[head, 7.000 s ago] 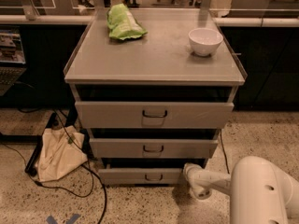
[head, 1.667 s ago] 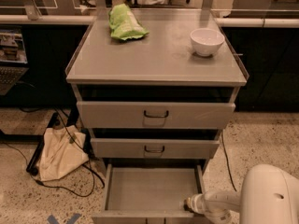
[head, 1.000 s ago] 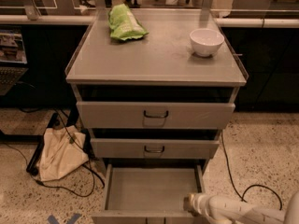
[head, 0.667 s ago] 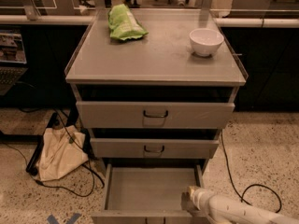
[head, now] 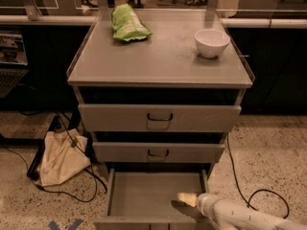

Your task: Open bottom drawer

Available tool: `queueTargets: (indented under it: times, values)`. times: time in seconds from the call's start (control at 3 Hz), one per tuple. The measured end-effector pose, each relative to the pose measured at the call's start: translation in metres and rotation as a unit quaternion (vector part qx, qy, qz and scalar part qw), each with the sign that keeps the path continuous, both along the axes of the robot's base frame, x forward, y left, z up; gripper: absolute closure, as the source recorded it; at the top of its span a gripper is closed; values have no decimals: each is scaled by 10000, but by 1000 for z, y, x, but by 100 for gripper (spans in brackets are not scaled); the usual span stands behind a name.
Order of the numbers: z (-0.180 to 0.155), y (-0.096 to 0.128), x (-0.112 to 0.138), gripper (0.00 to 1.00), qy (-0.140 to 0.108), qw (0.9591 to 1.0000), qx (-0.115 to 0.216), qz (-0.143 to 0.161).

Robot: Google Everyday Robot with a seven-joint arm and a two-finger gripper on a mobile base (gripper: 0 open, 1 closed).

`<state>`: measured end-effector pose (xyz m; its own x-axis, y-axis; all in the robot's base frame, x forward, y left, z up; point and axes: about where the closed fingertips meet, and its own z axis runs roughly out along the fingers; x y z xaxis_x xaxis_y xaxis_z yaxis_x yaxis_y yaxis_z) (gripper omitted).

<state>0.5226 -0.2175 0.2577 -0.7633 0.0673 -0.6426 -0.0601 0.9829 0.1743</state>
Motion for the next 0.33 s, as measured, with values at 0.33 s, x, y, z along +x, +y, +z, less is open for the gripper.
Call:
queueTargets:
  times: [0.33]
  values:
    - [0, 0, 0, 0, 0, 10000, 0, 0]
